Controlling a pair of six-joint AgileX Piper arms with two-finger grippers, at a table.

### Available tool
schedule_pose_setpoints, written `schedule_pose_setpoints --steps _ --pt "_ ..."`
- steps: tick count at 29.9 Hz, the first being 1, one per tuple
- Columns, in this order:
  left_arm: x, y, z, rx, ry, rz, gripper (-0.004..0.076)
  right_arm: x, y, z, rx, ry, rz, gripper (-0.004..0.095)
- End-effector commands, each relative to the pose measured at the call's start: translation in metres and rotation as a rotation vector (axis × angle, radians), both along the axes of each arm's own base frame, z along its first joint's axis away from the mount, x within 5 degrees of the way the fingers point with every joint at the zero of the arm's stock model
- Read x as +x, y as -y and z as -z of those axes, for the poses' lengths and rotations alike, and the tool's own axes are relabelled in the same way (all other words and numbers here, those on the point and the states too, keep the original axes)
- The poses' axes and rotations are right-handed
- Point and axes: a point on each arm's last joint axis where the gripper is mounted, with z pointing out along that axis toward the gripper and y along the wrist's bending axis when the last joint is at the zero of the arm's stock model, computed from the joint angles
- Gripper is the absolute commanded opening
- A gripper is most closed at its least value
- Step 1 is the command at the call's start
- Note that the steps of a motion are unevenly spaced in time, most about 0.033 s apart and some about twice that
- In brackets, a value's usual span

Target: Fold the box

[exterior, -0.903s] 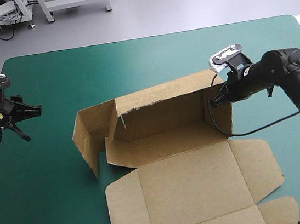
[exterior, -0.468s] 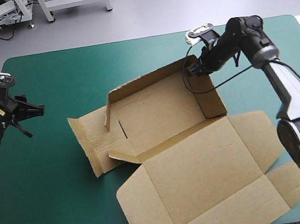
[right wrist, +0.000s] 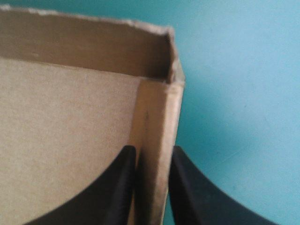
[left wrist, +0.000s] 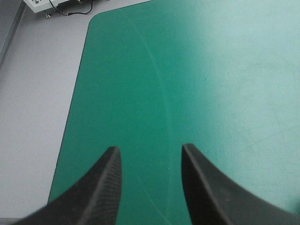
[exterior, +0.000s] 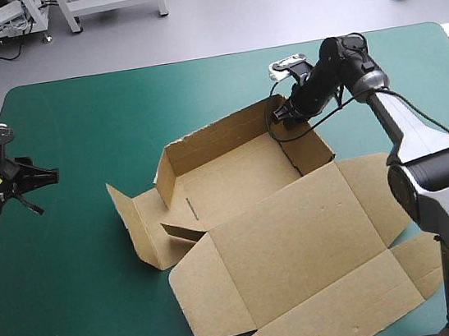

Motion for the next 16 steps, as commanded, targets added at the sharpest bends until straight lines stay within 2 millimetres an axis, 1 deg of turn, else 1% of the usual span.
schedule_pose_setpoints --steps 1,3,4,6,8,11,13,16 --pt "-0.001 0.0 -0.019 0.009 0.119 0.0 0.0303 -0.02 0.006 -0.07 0.032 0.145 -0.006 0.0531" --pt "0.0 0.0 -0.018 0.009 0.122 0.0 0.0303 -0.028 0.009 -0.09 0.045 0.183 0.025 0.0611" --pt "0.0 0.0 -0.018 0.01 0.125 0.001 0.0303 -0.032 0.011 -0.1 0.044 0.204 0.033 0.0625" --pt "0.001 0.0 -0.017 0.007 0.121 0.0 0.0303 -0.04 0.014 -0.113 0.032 0.235 0.047 0.0624" --pt "0.002 0.0 -0.015 0.004 0.111 -0.001 0.0303 -0.05 0.017 -0.122 0.028 0.247 0.048 0.0624" --pt "0.0 0.0 -0.013 -0.029 0.087 -0.02 0.0303 -0.063 0.02 -0.119 0.015 0.217 0.048 0.0624" --pt "-0.001 0.0 -0.011 -0.037 0.063 -0.023 0.0303 -0.069 0.023 -0.109 -0.01 0.176 0.056 0.0625" --pt "-0.003 0.002 -0.006 -0.078 0.007 -0.023 0.0303 -0.071 0.025 -0.09 -0.044 0.114 0.056 0.0624"
